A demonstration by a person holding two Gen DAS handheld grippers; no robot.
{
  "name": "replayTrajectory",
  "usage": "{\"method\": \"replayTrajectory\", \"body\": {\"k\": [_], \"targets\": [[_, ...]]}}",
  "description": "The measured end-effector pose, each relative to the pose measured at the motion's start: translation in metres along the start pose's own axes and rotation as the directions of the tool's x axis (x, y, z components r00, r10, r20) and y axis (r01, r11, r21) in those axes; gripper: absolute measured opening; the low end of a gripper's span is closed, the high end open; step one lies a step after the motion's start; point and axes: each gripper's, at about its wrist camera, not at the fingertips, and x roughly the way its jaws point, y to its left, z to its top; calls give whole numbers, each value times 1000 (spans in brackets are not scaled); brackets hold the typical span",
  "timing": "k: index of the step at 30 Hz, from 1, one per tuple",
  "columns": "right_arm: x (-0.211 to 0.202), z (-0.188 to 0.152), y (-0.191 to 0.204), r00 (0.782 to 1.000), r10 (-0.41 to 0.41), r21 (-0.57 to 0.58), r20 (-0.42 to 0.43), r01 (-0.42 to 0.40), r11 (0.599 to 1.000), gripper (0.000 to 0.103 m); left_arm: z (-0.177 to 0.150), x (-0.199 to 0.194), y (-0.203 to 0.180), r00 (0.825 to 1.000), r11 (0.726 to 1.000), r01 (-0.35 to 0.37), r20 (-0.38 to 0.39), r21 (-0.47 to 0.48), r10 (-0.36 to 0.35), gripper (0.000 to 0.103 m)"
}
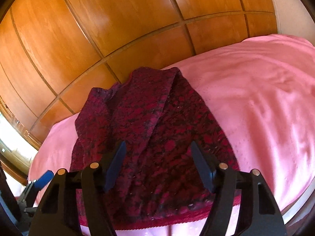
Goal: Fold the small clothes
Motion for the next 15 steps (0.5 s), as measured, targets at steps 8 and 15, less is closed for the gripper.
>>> {"method": "replayTrajectory", "body": {"k": [8, 15], "targets": [[3, 8, -21, 1000, 1, 40, -20, 0, 999, 69, -14, 39, -36, 993, 990, 58, -109, 130, -44, 58], [22, 12, -3, 994, 82, 11, -69, -81, 997, 70, -16, 16, 0, 979, 980, 200, -36, -16, -201, 19]]}}
